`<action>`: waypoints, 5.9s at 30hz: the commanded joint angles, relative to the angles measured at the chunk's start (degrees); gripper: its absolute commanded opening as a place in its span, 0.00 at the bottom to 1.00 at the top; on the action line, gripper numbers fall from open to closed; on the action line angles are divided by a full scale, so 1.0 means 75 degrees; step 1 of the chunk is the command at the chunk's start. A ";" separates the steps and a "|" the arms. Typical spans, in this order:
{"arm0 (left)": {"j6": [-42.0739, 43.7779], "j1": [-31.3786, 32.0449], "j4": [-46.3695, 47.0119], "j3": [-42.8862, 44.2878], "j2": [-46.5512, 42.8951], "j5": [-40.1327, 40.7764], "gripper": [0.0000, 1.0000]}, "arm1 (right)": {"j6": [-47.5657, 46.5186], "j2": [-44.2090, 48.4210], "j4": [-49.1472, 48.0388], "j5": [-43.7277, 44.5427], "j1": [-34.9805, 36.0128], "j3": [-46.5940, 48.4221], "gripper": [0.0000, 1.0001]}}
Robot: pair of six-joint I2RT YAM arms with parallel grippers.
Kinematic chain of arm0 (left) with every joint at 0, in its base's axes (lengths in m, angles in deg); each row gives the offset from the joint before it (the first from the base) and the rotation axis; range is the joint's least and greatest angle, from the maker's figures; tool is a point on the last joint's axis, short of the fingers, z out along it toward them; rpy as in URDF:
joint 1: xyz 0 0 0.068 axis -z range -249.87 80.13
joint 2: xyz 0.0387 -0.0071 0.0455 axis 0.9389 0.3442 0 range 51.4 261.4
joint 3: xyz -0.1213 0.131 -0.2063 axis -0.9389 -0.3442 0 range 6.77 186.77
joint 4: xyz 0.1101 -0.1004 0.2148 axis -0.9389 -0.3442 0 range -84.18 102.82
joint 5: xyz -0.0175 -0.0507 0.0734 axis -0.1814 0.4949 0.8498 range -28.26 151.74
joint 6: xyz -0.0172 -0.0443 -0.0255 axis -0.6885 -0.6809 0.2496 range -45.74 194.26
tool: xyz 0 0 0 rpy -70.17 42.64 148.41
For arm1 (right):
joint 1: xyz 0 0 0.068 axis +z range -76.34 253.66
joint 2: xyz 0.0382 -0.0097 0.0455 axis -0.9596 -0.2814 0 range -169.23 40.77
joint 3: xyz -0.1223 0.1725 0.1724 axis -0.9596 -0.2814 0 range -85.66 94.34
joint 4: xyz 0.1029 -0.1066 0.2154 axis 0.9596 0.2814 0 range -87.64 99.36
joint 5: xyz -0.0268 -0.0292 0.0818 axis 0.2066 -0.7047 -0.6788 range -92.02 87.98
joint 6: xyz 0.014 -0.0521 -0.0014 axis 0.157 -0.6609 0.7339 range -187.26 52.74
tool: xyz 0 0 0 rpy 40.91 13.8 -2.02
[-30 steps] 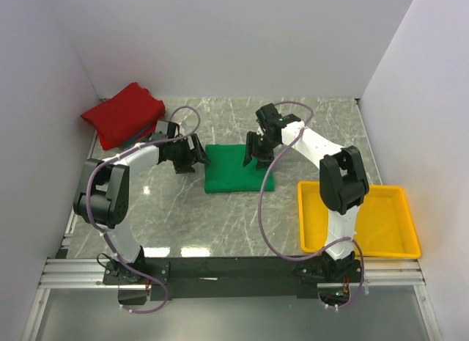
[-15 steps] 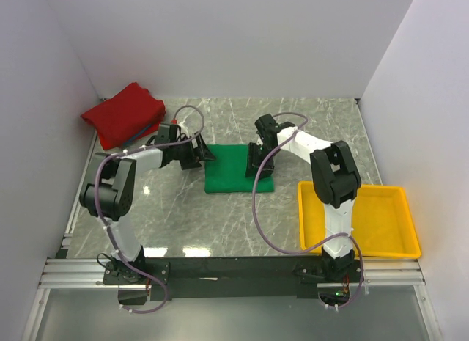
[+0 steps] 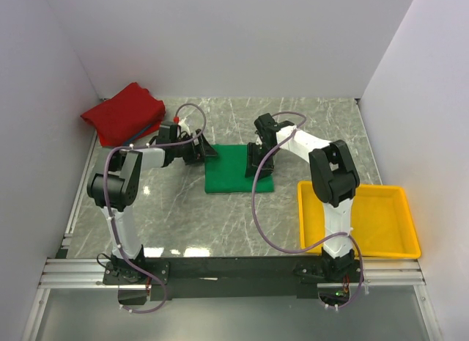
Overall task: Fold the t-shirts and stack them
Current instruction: Neatly place the folded tshirt to the corner, then reset both grippers
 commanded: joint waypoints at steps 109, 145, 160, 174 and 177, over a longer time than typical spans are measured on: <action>0.1322 -0.2491 -0.4711 1.0149 0.1659 -0.0297 0.00 | -0.0976 -0.0686 0.1500 0.0490 -0.0813 0.1827 0.66; 0.0430 -0.4905 -0.4522 0.7289 0.0874 0.0463 0.00 | -0.0765 -0.0475 0.1019 0.0021 -0.0824 0.1170 0.65; 0.0887 -0.4953 -0.5402 0.7138 0.0349 0.3111 0.96 | -0.0660 -0.0065 0.0880 0.0126 -0.0813 0.1065 0.66; 0.0912 -0.3817 -0.4980 0.4011 -0.2476 0.6159 0.99 | -0.0413 0.1716 -0.0034 0.0852 -0.0813 -0.0422 0.66; 0.0795 -0.3455 -0.5097 0.3355 -0.3027 0.6148 1.00 | -0.0367 0.2266 -0.0234 0.1016 -0.0766 -0.0867 0.66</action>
